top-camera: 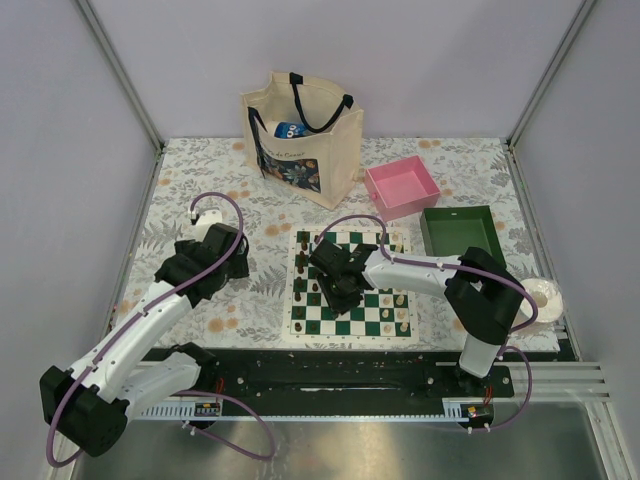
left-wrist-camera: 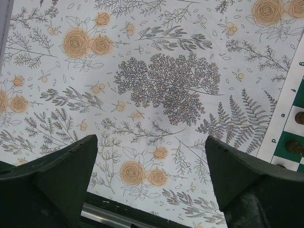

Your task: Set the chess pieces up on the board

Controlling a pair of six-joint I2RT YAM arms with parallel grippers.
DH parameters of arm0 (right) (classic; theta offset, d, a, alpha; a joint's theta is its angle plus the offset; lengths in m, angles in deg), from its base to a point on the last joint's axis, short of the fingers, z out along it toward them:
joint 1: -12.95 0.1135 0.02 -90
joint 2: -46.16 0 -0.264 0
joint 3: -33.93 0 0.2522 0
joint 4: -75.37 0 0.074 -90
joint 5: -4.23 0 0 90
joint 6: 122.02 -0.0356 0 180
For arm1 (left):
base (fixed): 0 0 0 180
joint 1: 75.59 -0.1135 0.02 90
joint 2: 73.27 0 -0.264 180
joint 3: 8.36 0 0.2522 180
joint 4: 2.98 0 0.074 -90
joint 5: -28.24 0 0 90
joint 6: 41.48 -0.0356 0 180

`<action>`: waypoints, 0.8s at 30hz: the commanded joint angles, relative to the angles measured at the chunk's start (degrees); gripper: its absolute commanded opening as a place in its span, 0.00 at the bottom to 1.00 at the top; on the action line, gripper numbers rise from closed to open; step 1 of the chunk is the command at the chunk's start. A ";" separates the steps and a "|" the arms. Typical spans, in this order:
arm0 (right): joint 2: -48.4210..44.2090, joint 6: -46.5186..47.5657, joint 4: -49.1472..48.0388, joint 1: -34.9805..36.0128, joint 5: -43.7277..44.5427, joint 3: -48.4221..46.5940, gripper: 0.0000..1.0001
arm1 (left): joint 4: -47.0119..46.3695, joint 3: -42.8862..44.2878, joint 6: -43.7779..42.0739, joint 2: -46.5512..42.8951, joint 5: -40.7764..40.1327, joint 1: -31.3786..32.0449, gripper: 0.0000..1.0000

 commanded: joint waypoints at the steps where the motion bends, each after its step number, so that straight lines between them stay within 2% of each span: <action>1: 0.26 0.90 -0.81 0.64 -1.45 -2.22 0.35 | -1.24 1.56 -0.77 -0.01 -2.25 -0.28 0.99; 4: 0.52 1.17 -0.89 0.64 -1.62 -2.40 0.34 | -1.16 1.56 -0.68 -0.01 -2.25 -0.28 0.99; 5: 0.61 1.34 -0.90 0.64 -1.62 -2.49 0.29 | -1.07 1.56 -0.68 0.08 -2.25 -0.28 0.99; 8: 0.09 1.43 -1.16 0.73 -1.45 -2.58 0.25 | -1.15 1.47 -0.68 -0.10 -2.25 -0.28 0.99; 9: 0.09 1.52 -1.33 0.73 -1.45 -2.58 0.21 | -1.15 1.56 -0.68 0.08 -2.25 -0.28 0.99; 11: 0.17 1.61 -1.25 0.73 -1.36 -3.10 0.20 | -1.16 1.56 -0.77 -0.01 -2.08 -0.28 0.99; 13: 0.09 1.78 -1.33 0.73 -1.62 -3.54 0.14 | -1.15 1.56 -0.68 0.17 -2.16 -0.37 0.99; 24: 2.54 3.37 -1.16 2.22 -2.94 -8.46 0.13 | -1.15 1.56 -0.59 -0.27 -2.17 -0.28 0.99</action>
